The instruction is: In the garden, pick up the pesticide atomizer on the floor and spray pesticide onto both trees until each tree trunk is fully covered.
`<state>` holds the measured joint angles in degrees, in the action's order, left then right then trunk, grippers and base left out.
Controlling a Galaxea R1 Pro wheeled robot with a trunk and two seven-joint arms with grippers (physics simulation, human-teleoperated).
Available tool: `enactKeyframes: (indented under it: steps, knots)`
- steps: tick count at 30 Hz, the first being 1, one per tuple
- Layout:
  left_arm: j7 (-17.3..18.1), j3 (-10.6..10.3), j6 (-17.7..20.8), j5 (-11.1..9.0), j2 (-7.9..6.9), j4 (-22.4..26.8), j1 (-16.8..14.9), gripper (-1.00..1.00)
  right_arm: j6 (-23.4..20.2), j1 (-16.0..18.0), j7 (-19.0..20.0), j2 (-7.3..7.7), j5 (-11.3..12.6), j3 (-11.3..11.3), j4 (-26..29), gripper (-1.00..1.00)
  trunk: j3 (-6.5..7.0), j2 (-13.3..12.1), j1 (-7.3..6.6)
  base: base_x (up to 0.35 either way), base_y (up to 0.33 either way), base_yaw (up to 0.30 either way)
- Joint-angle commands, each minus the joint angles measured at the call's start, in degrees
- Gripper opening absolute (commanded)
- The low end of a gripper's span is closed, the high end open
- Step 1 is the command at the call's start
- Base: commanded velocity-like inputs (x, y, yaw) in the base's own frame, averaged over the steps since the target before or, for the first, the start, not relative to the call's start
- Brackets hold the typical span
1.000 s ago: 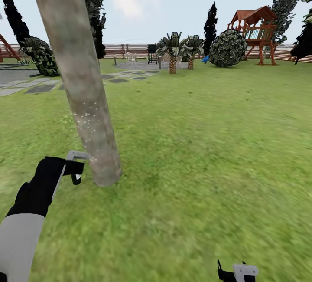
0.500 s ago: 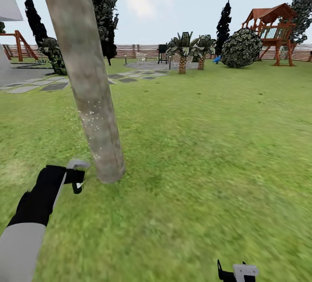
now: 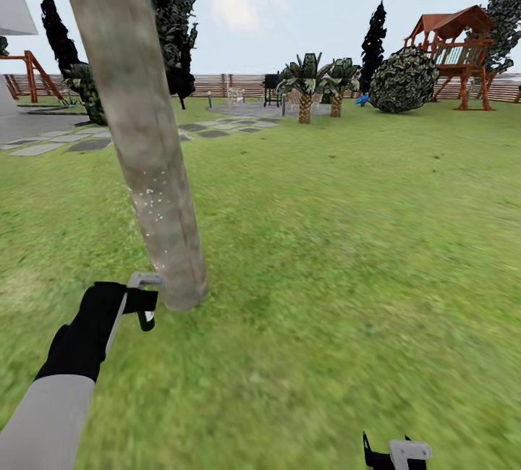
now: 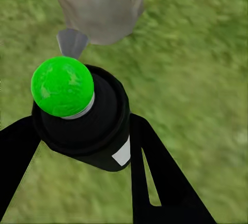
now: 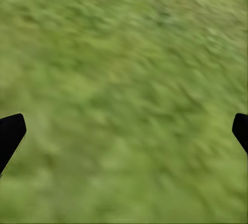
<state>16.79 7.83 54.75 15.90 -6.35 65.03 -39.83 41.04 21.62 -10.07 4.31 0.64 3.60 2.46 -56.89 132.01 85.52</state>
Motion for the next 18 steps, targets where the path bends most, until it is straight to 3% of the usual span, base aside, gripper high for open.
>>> enactKeyframes:
  steps: [1, 7, 10, 13, 18]
  knots:
    - [0.0, 0.0, 0.0, 0.0, -0.11, 0.0, 0.0, -1.00, 0.0, 0.0, 0.0, 0.00, 0.0, 0.0, 0.0, 1.00, 0.00, 0.0, 0.00, 0.327, 0.000, 0.000]
    - [-0.1, 1.5, 0.0, 0.0, -1.95, -0.6, 0.1, -1.00, 0.0, 0.0, 0.0, 0.00, 0.0, 0.0, 0.0, 1.00, 0.00, 0.0, 0.00, 0.289, 0.000, 0.056]
    - [-0.1, 1.2, -1.2, -0.2, -1.22, -2.8, 0.3, -1.00, 0.0, 0.0, 0.0, 0.00, 0.0, 0.0, 0.0, 1.00, 0.00, 0.0, 0.00, 0.041, 0.000, 0.256]
    - [-0.1, 1.3, -5.1, -0.2, -1.04, -6.5, 0.4, -1.00, 0.0, 0.0, 0.0, 0.00, 0.0, 0.0, 0.0, 1.00, 0.00, 0.0, 0.00, 0.005, 0.000, 0.135]
    - [-0.1, 1.7, -6.2, -0.3, -2.99, -7.5, 0.4, -1.00, 0.0, 0.0, 0.0, 0.00, 0.0, 0.0, 0.0, 1.00, 0.00, 0.0, 0.00, 0.000, 0.000, 0.013]
